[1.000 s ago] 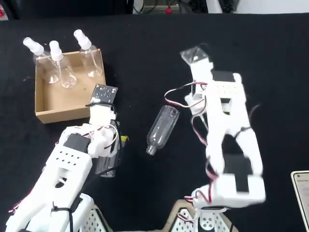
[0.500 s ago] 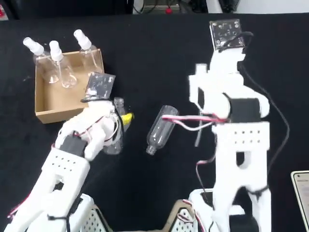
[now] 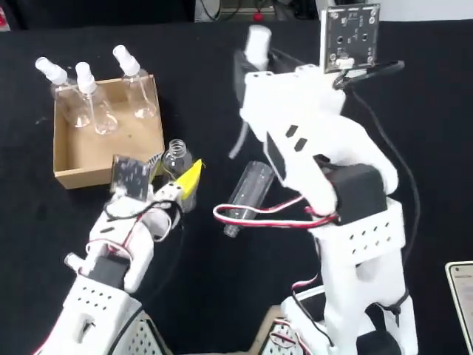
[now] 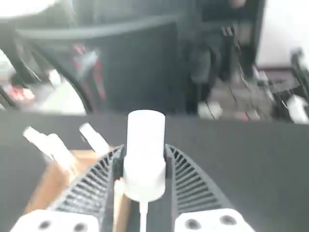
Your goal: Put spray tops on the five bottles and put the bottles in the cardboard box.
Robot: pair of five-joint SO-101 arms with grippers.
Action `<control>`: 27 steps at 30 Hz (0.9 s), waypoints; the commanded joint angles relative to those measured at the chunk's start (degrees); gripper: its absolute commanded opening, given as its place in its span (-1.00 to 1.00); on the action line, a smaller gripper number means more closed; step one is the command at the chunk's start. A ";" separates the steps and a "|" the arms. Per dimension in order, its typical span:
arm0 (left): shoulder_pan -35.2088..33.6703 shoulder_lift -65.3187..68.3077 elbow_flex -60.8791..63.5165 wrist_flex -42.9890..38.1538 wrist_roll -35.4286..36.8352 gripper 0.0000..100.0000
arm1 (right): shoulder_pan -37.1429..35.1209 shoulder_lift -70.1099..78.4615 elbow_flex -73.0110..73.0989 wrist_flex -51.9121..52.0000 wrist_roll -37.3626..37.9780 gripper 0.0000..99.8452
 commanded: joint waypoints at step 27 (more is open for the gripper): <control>6.37 -22.42 8.66 5.19 0.09 -0.74 | -12.04 1.01 4.18 -25.05 -0.09 -0.92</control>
